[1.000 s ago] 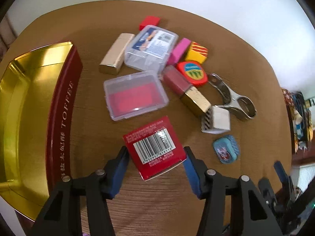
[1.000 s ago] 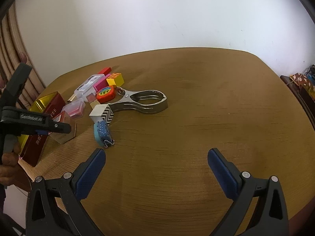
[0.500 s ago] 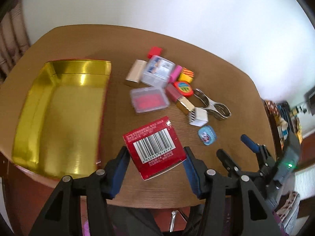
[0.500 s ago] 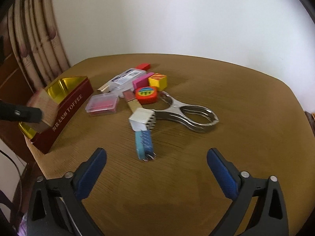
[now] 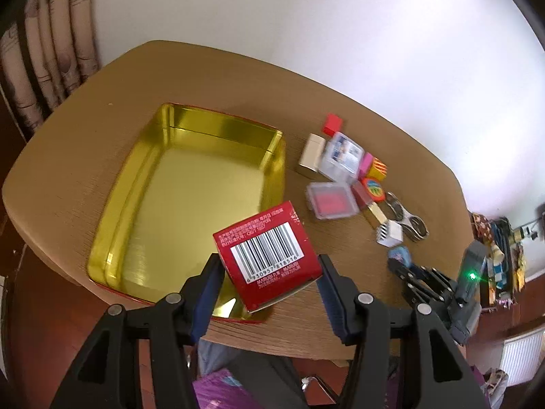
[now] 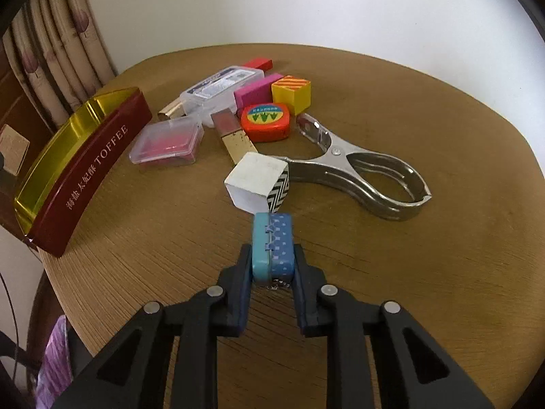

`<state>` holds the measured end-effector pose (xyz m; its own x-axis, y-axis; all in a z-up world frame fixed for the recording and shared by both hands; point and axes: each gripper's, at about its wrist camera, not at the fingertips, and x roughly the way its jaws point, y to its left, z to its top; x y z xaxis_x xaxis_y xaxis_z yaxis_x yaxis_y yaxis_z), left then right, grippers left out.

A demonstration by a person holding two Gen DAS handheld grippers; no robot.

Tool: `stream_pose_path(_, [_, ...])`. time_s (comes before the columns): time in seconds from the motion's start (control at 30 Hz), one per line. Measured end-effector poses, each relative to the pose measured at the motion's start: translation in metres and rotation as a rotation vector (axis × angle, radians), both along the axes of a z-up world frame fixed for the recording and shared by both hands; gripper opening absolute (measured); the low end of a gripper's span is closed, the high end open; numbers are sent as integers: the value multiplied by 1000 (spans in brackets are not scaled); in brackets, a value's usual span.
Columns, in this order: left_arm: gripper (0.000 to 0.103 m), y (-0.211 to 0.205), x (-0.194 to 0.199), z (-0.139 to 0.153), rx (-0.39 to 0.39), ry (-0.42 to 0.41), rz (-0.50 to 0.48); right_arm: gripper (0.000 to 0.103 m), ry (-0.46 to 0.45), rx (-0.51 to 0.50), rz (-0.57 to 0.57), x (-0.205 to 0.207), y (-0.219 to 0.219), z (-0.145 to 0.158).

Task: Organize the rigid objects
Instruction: 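Carry the red box into the tray with left while right drops blue tin there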

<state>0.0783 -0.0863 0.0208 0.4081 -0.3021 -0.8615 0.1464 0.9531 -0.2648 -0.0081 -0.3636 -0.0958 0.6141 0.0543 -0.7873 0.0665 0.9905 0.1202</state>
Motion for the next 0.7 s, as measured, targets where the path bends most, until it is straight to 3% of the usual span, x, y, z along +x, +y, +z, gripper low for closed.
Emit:
stream_pose_path(0.37, [57,31,59,-32,122,21,57,19,-62,92,27,-32,1,26])
stream_pose_path(0.7, [57,20,123,-54,244,24,51,19,-104,120,45,-34,14,48])
